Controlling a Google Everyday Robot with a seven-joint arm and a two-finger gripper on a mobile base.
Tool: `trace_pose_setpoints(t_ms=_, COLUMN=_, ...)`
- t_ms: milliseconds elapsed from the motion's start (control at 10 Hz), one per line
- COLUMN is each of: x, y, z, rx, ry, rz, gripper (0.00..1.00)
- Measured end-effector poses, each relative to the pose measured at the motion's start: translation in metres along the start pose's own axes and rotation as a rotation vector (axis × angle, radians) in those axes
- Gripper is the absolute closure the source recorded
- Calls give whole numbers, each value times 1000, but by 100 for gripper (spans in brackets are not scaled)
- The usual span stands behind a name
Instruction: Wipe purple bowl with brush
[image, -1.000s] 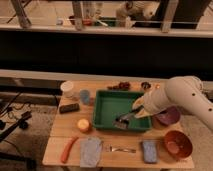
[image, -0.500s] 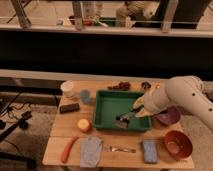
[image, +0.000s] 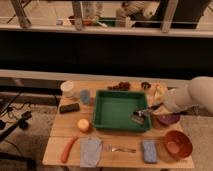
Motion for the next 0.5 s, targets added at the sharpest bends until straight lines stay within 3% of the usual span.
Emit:
trace_pose_setpoints(t_ms=200, x=55, y=-1, z=-18, rx=33, ry=30, rz=91, gripper=100)
trace_pose_setpoints(t_ms=300, x=71, y=0, z=-24, rx=42, ry=38, rz=117, gripper=100)
trace_pose_setpoints(t_ms=500, x=75, y=-1, z=-25, rx=45, ry=39, rz=123, gripper=100)
